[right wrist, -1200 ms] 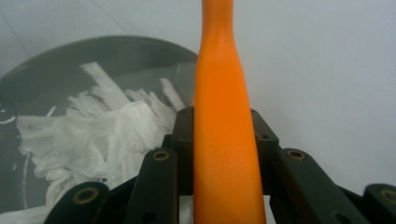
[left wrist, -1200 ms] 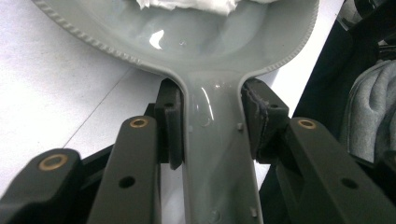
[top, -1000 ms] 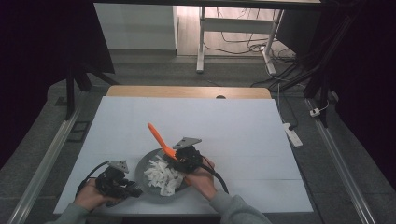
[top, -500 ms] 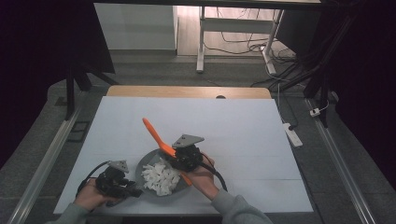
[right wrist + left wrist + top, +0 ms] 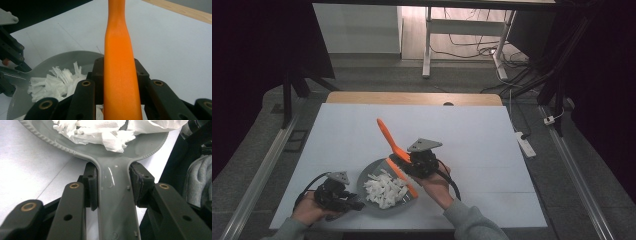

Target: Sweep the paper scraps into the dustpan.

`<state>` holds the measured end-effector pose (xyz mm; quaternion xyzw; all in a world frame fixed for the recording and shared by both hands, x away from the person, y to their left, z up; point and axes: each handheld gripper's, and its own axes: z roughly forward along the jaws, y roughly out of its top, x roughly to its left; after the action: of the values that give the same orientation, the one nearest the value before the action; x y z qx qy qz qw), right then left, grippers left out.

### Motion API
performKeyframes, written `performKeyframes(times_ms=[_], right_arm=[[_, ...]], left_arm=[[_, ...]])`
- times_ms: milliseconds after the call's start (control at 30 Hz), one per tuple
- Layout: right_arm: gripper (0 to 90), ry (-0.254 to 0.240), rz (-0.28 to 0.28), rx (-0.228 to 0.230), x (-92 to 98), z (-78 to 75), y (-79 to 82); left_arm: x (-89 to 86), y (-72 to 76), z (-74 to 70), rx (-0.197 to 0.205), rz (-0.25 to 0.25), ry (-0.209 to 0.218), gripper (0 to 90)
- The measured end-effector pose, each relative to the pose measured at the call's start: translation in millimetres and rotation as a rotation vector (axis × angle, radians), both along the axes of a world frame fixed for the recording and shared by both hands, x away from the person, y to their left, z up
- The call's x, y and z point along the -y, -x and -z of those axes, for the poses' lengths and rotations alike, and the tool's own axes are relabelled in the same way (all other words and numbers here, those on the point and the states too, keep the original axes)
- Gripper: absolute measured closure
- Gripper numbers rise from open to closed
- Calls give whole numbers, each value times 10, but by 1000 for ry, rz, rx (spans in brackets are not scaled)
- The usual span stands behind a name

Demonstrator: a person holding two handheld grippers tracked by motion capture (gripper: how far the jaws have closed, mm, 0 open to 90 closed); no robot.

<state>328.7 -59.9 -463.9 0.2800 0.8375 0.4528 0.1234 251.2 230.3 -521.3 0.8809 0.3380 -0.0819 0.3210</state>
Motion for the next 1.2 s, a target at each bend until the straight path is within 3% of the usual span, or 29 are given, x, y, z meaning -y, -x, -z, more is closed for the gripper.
performKeyframes(times_ms=[700,1200], right_arm=[[698,-41,55,21,412,-98,-96],[698,-63,122,31,846,-163,-120]], left_arm=[[-58,4,-51,68,-82,29,611],[-110,5,-90,102,-152,64,611]])
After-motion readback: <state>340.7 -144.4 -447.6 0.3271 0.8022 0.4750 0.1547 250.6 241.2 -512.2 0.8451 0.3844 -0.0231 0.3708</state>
